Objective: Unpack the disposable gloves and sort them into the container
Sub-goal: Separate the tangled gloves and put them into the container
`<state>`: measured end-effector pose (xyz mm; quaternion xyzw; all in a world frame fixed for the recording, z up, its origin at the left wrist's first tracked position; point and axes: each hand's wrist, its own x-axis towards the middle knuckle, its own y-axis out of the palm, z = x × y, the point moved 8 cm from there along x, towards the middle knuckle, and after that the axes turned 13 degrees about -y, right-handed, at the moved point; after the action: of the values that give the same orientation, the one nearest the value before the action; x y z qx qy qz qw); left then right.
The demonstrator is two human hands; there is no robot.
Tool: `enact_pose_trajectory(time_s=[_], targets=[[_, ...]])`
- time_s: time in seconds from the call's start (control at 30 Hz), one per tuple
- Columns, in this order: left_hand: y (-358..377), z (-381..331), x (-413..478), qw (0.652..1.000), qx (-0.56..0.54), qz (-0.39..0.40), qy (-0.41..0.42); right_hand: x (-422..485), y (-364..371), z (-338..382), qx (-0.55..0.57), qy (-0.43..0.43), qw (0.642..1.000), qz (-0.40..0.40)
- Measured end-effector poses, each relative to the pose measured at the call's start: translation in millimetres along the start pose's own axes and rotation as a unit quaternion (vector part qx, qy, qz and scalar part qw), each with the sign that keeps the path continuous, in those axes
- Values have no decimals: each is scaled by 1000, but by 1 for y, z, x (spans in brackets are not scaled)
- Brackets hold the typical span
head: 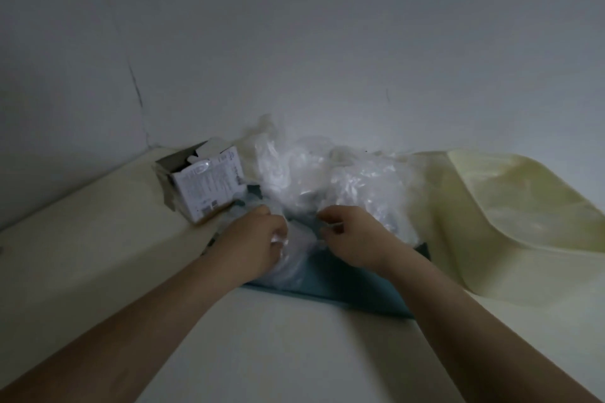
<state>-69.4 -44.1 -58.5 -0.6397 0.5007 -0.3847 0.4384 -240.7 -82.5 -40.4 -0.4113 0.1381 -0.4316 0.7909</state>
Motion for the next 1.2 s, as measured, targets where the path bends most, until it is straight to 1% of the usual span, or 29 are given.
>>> enact_pose_trajectory(time_s=[0.1,0.17,0.23,0.3,0.37,0.43,0.47,0.53,0.57,0.63,0.67,0.73,0.77,0.83,0.87,0.9,0.93,1.0,1.03,1.07,1.13,1.2], targets=[[4,4,7,999,-42,-26,18,4,10,-7,50,-15,999,3],[-4,5,11,995,-74,-55,28,5,15,-9,86,-29,996,8],[-21,6,16,991,-108,-77,27,8,14,-8,133,-36,990,-4],[-46,3,21,983,-145,-111,31,10,9,-3,197,-42,979,-35],[-75,-3,22,971,-165,-169,42,12,2,8,243,-39,967,-72],[-102,-6,19,950,-232,-207,34,13,-15,22,265,-41,955,-130],[-112,-7,18,939,-281,-200,21,12,-24,29,281,-43,945,-159],[-127,-12,17,915,-372,-155,0,9,-42,38,302,-58,929,-207],[-130,-17,17,904,-410,-116,-1,6,-48,41,306,-69,924,-219],[-125,-32,15,881,-474,-2,0,5,-53,46,333,-87,913,-217],[-118,-41,12,862,-504,56,4,6,-53,48,371,-97,901,-204],[-100,-53,8,815,-562,139,7,8,-53,51,423,-112,880,-185],[-89,-55,8,787,-594,167,-2,7,-53,46,425,-98,879,-195],[-69,-46,17,725,-660,186,-71,5,-55,27,411,-50,880,-234],[-60,-40,22,701,-678,193,-103,4,-55,20,409,-28,878,-247],[-55,-38,26,698,-678,203,-109,4,-55,15,412,-15,875,-253],[-51,-37,28,721,-653,210,-98,4,-55,12,416,-6,873,-255],[-42,-38,28,808,-550,199,-73,7,-55,9,407,1,877,-255],[-39,-40,28,839,-508,184,-59,9,-55,8,403,-2,879,-255],[-36,-42,30,849,-501,163,-49,11,-55,7,404,-3,878,-254],[-35,-41,33,830,-545,109,-42,13,-55,4,410,-4,877,-252],[-40,-35,36,819,-566,69,-57,14,-57,-2,397,16,881,-257]])
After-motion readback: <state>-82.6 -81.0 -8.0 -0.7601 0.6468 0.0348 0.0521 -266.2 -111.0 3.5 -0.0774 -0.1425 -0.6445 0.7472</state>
